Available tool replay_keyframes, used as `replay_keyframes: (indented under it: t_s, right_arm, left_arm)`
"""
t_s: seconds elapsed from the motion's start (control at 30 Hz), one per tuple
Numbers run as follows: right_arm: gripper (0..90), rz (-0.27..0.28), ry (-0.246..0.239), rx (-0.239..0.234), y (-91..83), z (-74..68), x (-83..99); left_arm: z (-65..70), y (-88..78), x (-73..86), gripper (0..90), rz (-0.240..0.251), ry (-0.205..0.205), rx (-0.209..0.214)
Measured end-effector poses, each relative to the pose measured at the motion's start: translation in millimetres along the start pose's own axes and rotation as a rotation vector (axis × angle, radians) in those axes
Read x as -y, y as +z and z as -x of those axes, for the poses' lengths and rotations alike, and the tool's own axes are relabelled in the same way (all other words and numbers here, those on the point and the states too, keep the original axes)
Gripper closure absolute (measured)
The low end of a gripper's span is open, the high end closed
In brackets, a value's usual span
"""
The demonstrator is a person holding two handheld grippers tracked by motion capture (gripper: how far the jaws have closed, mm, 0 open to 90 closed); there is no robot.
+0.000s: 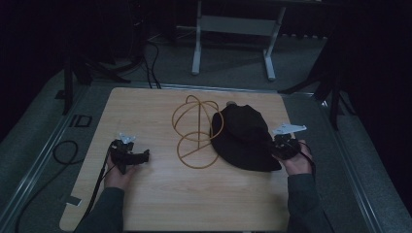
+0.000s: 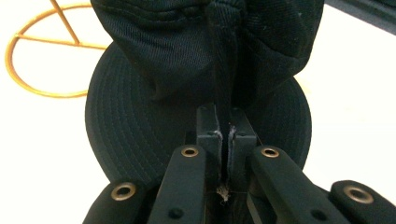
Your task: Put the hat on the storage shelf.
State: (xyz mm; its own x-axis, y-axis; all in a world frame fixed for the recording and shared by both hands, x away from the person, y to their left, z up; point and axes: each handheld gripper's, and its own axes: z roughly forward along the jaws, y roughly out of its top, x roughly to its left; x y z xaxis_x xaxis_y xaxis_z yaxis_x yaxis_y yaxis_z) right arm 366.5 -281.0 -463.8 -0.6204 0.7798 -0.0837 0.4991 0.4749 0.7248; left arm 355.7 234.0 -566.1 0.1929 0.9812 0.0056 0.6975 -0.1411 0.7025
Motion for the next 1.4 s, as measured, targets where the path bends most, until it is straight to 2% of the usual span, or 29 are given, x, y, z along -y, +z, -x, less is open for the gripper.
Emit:
replay_keyframes:
  t_s: [0.4,0.9,1.4]
  right_arm:
    - [87.3,0.052,0.048,-0.031,-7.9,4.4,-3.4]
    - [87.4,0.087,0.067,-0.018,-16.0,8.9,-6.0]
    - [87.5,0.120,0.087,-0.031,-25.1,13.3,-12.7]
  left_arm:
    - [0.0,0.0,0.0,8.9,0.000,0.000,0.000]
    - [0.0,0.0,0.0,9.0,0.000,0.000,0.000]
    - [0.0,0.0,0.0,9.0,0.000,0.000,0.000]
